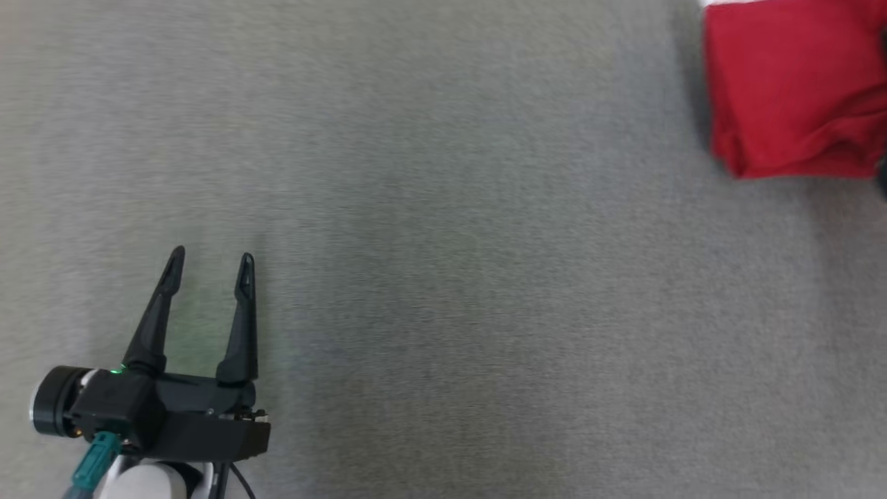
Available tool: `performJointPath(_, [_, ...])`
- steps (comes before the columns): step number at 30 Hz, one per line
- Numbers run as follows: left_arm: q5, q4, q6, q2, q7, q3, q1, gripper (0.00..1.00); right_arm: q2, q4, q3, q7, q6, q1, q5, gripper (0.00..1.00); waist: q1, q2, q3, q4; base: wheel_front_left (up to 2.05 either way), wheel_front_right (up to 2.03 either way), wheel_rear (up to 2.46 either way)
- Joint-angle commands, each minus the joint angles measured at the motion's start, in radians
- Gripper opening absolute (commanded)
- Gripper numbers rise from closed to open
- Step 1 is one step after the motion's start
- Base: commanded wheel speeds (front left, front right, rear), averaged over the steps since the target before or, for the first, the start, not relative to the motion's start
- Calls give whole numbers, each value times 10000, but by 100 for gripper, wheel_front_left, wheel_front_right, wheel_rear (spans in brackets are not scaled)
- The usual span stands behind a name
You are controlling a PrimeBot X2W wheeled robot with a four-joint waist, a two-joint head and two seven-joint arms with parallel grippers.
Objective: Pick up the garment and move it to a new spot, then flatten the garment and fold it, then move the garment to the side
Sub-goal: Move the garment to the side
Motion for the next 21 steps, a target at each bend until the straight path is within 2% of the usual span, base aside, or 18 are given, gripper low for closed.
performJointPath(1, [61, -104, 22, 131, -27, 15, -183, 100, -251, -46, -84, 72, -30, -180, 85, 0, -3, -2, 883, -915, 0, 0, 0])
performJointPath(8, [173, -497, 22, 436, -27, 18, -147, 100, -1049, 54, -386, 363, -31, -621, 251, 0, -3, -2, 1247, -1407, 0, 0, 0])
performJointPath(15, [230, -965, 22, 602, -27, 35, -3, 100, -1446, 785, -506, 480, -31, -1201, -220, 0, -3, -2, 1528, -1545, 0, 0, 0])
performJointPath(21, [233, -1181, 22, 708, -25, 3, 17, 100, -1525, 1367, -434, 628, -31, -1873, -969, 0, -3, -2, 1690, -1467, 0, 0, 0])
